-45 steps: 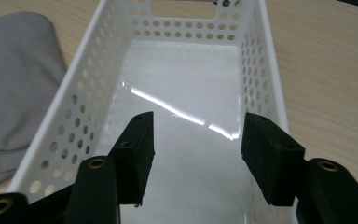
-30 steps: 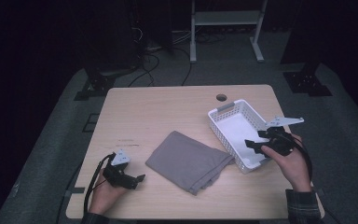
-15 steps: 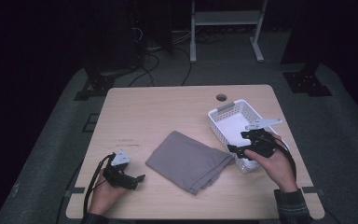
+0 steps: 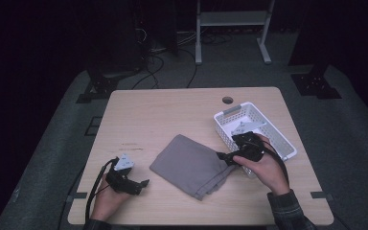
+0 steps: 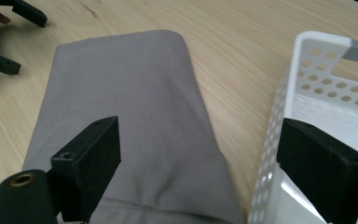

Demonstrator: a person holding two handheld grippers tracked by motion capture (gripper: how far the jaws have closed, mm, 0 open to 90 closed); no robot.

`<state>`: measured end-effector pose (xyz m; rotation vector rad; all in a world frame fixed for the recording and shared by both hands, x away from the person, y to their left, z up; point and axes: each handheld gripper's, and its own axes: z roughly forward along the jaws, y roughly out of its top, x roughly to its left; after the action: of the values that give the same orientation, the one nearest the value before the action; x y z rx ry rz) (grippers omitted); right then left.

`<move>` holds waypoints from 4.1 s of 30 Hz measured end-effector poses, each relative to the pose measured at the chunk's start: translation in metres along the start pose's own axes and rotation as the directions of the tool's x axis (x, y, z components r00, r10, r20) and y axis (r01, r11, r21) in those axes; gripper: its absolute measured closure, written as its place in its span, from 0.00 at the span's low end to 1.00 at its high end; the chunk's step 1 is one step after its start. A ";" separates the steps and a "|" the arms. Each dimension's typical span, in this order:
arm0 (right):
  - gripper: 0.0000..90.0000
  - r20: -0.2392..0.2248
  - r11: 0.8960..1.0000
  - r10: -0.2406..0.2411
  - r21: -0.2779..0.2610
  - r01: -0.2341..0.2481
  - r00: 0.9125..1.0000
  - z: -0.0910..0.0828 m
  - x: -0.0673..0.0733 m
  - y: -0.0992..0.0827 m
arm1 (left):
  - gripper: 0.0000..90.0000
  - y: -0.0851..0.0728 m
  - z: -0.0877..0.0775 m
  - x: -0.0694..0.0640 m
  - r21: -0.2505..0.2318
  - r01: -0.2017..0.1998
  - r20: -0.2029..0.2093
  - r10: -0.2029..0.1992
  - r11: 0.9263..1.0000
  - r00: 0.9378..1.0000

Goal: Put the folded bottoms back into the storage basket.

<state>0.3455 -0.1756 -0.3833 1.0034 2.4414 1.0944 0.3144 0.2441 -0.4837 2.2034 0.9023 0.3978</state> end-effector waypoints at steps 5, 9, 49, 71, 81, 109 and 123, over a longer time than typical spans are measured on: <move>0.14 -0.014 1.000 -0.028 0.011 0.028 1.000 0.009 0.009 0.009 | 0.00 0.000 0.000 0.000 0.000 -0.001 0.001 0.001 1.000 1.000; 0.12 -0.026 0.999 -0.040 0.024 0.041 0.999 0.018 0.015 0.015 | 0.00 0.000 0.000 0.000 0.001 0.001 0.002 -0.001 1.000 1.000; 0.00 -0.108 0.970 -0.092 0.215 0.114 0.990 0.136 0.038 0.006 | 0.00 0.000 0.000 0.000 0.002 -0.009 0.005 0.009 1.000 1.000; 0.53 -0.152 0.968 -0.079 0.225 0.112 0.985 0.126 0.041 0.012 | 0.00 0.000 0.000 0.000 0.002 -0.011 0.004 0.011 1.000 1.000; 0.72 -0.139 0.962 -0.039 0.262 0.074 0.990 0.123 0.044 0.017 | 0.00 0.000 0.000 0.000 0.002 -0.011 0.004 0.011 1.000 1.000; 0.75 -0.142 0.991 0.013 0.135 0.006 0.990 0.048 0.024 0.051 | 0.00 0.000 0.000 0.000 0.002 -0.012 0.010 0.012 1.000 1.000; 0.75 -0.072 0.998 0.032 0.061 -0.028 0.997 -0.001 0.006 0.077 | 0.00 0.000 0.000 -0.001 0.001 -0.009 0.011 0.009 1.000 1.000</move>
<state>0.3780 -0.1359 -0.3252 1.0387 2.5388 1.0911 0.3140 0.2437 -0.4835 2.2093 0.8870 0.3895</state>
